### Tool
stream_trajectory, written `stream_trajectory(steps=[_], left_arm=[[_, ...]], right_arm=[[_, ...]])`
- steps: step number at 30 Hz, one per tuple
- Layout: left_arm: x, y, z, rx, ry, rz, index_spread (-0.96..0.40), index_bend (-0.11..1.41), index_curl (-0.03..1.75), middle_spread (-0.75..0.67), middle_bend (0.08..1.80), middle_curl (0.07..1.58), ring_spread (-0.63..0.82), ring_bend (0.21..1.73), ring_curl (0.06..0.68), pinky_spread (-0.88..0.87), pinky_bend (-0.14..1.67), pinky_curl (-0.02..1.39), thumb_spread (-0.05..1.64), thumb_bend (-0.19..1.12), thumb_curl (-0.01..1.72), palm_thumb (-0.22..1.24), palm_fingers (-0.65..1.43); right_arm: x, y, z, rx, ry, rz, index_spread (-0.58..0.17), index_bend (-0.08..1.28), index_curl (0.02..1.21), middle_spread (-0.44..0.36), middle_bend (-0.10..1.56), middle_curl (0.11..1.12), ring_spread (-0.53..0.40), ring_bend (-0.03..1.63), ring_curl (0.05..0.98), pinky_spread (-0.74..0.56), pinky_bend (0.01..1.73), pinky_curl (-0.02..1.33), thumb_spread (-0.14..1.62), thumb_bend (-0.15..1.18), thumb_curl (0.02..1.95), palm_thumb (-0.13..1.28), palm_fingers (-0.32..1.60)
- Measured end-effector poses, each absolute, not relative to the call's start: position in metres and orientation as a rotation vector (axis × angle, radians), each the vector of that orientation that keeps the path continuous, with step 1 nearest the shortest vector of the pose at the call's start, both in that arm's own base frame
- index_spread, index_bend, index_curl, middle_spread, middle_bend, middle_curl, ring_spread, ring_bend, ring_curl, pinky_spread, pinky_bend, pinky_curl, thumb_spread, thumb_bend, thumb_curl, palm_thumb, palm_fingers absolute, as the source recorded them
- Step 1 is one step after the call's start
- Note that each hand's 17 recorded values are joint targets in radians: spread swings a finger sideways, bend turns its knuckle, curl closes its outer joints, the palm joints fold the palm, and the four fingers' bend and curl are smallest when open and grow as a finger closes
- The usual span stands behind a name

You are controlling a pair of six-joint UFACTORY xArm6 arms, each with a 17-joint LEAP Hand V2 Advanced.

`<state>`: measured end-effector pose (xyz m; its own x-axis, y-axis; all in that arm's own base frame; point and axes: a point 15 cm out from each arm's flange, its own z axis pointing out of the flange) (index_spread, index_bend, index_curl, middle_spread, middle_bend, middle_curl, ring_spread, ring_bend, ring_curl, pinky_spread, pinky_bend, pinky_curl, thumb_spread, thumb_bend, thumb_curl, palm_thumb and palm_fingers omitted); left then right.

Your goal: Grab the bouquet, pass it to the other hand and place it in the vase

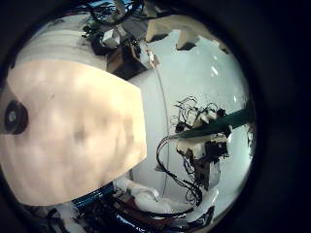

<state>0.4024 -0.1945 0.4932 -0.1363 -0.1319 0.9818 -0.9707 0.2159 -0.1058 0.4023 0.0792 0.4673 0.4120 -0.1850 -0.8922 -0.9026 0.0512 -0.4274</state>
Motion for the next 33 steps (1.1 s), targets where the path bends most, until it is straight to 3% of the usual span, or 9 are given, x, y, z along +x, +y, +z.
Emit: stream_trajectory(steps=[12, 33], left_arm=[[0.394, -0.194, 0.482, 1.025, -1.539, 1.086, 0.13, 0.17, 0.32, 0.22, 0.21, 0.37, 0.46, 0.55, 0.208, 0.5, 0.45, 0.17, 0.97, -0.03, 0.31, 0.25, 0.12], [0.418, -0.17, 0.476, 1.227, -1.671, 0.941, 0.2, 0.16, 0.32, 0.32, 0.22, 0.37, 0.5, 0.56, 0.205, 0.52, 0.44, 0.16, 0.94, -0.03, 0.32, 0.24, 0.11]], right_arm=[[0.402, 0.103, 0.45, -1.464, 1.009, 0.812, -0.188, 1.26, 0.74, -0.116, 1.39, 0.7, -0.169, 1.5, 0.617, -0.2, 1.21, 0.89, 0.78, 0.0, 1.27, 1.17, 1.17], [0.376, 0.135, 0.41, -1.686, 1.021, 0.918, -0.187, 1.26, 0.74, -0.116, 1.39, 0.7, -0.17, 1.5, 0.619, -0.21, 1.17, 0.95, 0.78, 0.0, 1.3, 1.16, 1.18]])
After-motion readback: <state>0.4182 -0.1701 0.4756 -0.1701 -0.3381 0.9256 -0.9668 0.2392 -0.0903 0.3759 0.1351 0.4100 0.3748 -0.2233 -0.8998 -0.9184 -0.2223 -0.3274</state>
